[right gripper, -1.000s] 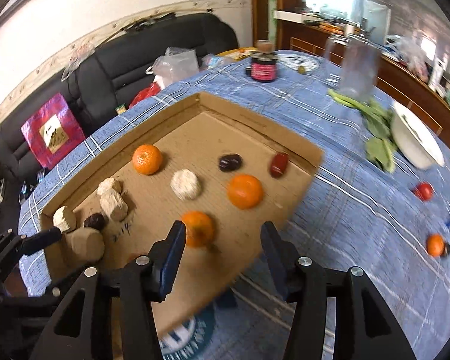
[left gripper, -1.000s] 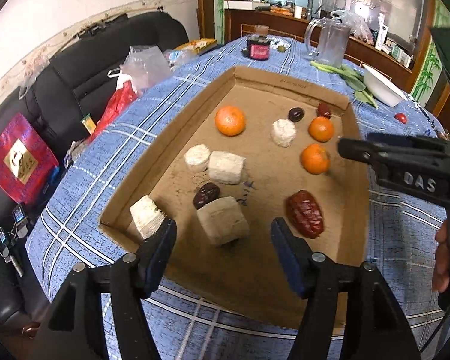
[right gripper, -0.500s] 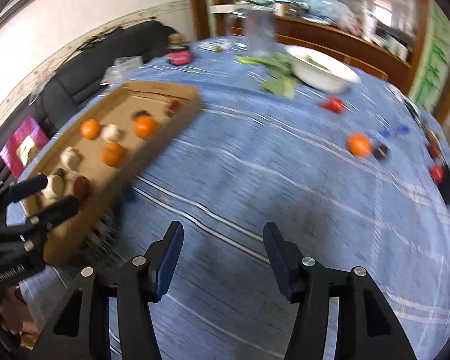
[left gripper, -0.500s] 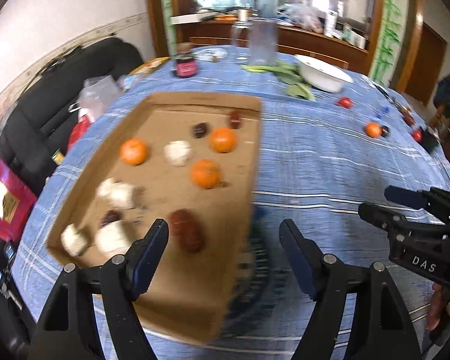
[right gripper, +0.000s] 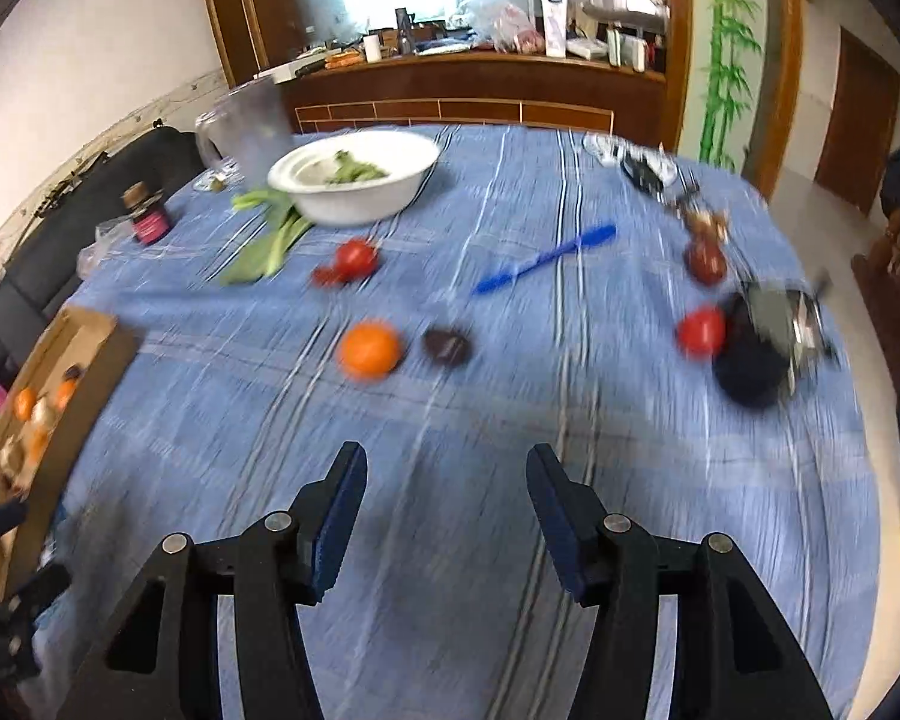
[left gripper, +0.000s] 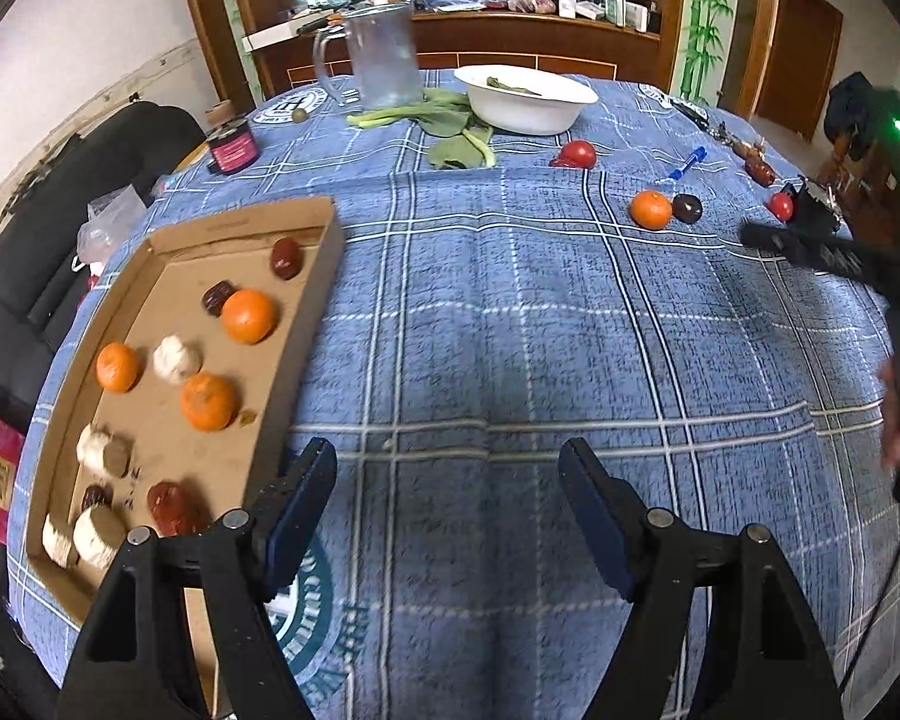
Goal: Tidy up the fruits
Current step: 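Withdraw both tools from the tray back over the table, then grasp a dark plum with the right tool while the left tool grasps an orange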
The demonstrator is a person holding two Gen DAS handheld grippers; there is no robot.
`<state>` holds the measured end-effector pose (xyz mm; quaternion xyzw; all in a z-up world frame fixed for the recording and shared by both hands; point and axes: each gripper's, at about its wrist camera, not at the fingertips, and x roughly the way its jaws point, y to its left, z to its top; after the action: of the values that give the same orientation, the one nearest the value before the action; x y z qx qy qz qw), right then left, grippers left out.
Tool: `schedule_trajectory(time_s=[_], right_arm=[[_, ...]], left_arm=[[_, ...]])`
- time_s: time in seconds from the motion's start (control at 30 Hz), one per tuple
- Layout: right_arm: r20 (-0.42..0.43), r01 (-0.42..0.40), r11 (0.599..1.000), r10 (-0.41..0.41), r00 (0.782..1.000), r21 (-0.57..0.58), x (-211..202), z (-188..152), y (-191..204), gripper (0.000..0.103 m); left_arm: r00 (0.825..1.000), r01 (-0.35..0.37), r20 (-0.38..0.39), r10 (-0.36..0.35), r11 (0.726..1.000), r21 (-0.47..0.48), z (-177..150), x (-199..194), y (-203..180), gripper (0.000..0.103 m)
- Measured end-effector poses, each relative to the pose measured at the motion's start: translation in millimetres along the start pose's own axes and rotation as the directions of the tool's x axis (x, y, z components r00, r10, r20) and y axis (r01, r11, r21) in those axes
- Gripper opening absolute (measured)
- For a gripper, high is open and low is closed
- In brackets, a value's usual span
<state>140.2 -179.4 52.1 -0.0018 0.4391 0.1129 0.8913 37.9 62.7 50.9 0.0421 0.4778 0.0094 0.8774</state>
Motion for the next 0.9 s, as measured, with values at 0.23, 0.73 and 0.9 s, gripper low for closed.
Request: schedule_trajectory(time_s=[0.23,0.73,0.9], right_arm=[[-0.055,-0.038,0.992,0.032,0.998,-0.117,58.5,23.7,0.2,0.059],[-0.033,-0.127,0.976,0.123,0.992,-0.175,45.8,18.9,-13.8,0.025],[-0.007,-0.119,0.984,0.120,0.993,-0.129,11.6,-10.0,-34.7,0.026]], left_arm=[[1.000,-0.011,-0.028,0.011,1.000,-0.005,21.0,15.4,-8.2,0.076],[0.997,0.076,-0.008,-0.076,0.997,0.026,118.5,70.8,-86.2,0.076],[0.992,0.126,-0.009,-0.126,0.992,0.028,142.0,104.3,-121.6,0.076]])
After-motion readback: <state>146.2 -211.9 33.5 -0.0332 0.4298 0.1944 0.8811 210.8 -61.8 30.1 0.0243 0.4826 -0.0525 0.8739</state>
